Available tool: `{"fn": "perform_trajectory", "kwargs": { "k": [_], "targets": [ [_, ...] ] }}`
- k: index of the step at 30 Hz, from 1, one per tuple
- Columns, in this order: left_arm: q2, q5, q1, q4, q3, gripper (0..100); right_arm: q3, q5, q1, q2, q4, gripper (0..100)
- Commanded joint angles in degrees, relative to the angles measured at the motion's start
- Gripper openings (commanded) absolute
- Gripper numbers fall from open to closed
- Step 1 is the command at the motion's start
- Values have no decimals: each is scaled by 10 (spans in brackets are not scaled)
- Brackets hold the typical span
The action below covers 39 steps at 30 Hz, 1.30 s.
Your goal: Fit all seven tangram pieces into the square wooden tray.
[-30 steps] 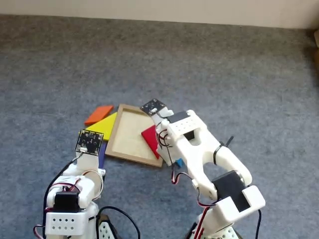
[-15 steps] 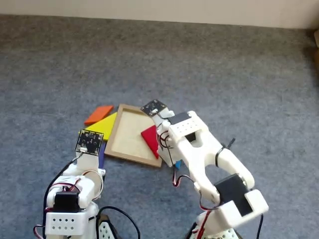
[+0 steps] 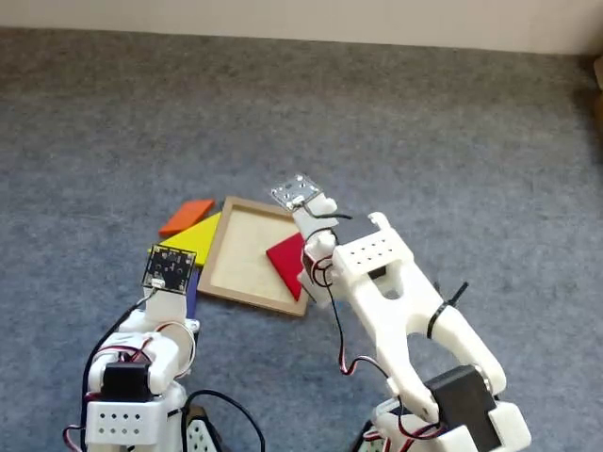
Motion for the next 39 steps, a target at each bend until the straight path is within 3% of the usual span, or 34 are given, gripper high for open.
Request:
{"fn": "perform_trajectory", "kwargs": {
  "k": [1,9,15,27,33,39],
  "targets": [
    [-34,4,-22,2,11,6,0,4,-32,-32,-58,67],
    [-34,4,-114,2,11,6,1,4,-87,-31,-128,67],
    [-34,4,-115,2,11,6,16,83,-120,-25,-151,67],
    [-34,4,-115,2,11,6,22,87,-121,40,-175,67],
    [-34,4,-115,2,11,6,22,87,-119,43,-129,151],
    [-34,4,-116,2,11,6,22,87,-120,39,-118,159]
  ]
}}
